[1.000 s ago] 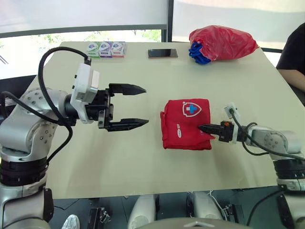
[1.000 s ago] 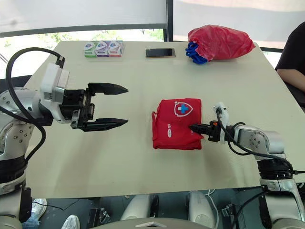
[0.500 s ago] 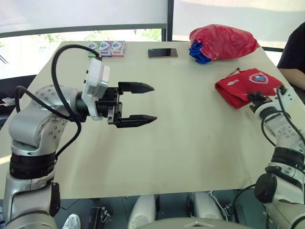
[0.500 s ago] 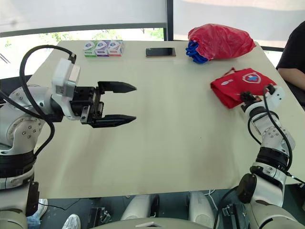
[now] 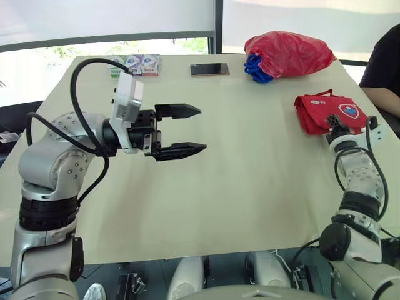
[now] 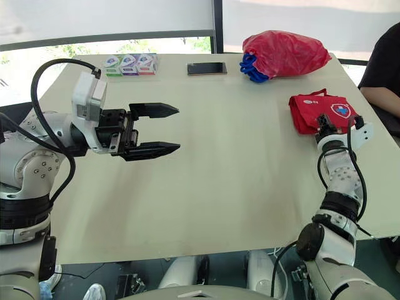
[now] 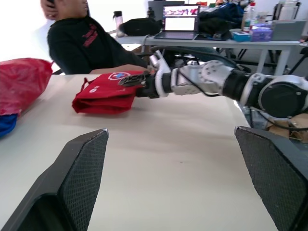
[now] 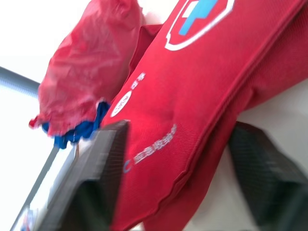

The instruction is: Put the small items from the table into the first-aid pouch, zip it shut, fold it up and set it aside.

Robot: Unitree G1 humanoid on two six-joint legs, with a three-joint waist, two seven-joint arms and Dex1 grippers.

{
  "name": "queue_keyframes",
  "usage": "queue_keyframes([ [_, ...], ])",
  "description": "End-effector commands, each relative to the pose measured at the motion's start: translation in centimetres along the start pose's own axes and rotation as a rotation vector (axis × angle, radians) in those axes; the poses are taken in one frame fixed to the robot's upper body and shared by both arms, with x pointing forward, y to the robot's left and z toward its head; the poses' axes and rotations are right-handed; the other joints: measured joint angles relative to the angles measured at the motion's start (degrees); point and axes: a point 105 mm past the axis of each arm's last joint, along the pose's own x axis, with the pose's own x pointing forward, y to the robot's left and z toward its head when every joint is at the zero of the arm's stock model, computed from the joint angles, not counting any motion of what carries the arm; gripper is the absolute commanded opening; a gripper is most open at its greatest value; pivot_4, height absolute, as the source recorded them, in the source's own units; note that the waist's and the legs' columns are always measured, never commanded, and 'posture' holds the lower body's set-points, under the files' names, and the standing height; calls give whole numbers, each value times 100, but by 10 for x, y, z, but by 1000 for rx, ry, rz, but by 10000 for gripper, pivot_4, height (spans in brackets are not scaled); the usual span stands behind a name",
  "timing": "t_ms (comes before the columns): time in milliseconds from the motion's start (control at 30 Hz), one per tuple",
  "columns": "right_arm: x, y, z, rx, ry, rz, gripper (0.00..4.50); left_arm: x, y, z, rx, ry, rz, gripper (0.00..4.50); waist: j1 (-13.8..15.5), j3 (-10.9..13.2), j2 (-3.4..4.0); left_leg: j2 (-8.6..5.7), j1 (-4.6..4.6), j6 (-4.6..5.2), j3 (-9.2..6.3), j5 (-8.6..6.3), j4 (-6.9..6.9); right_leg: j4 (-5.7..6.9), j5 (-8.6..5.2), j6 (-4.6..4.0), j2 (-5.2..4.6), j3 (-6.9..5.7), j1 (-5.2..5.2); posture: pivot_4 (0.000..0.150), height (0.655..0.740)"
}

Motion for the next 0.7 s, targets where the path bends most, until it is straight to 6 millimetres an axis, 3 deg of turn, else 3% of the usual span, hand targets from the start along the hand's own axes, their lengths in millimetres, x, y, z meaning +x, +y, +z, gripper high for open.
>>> queue_keyframes([
  [33,-26,17,14,-141,19,105,43820,-7,7,-9,4,12,91,45000,0,0,2,0,-1,2,1,-1,0,-3,0,0,0,1,-1,1500,7400],
  [233,-95,25,-15,-649,266,414,43820,-22,-7,-55,-87,66,224,45000,-1,0,6,4,8,28,7,-16,-7,-21,-1,0,-2,9,3,1500,7400],
  [400,-145,21,-19,-941,382,667,43820,-44,-32,-81,-100,122,314,45000,-6,-2,-3,15,29,28,13,-18,-10,-21,-2,1,1,12,16,1500,7400],
  [500,-161,13,-18,-1091,450,768,43820,-58,-44,-96,-113,165,381,45000,26,-2,-10,14,31,30,20,-20,-14,-29,-2,0,-5,15,18,1500,7400],
  [700,-168,8,-10,-1127,515,870,43820,-75,-59,-123,-139,228,464,45000,133,-4,-18,15,35,31,21,-21,-12,-30,-3,-3,-14,11,19,1500,7400],
])
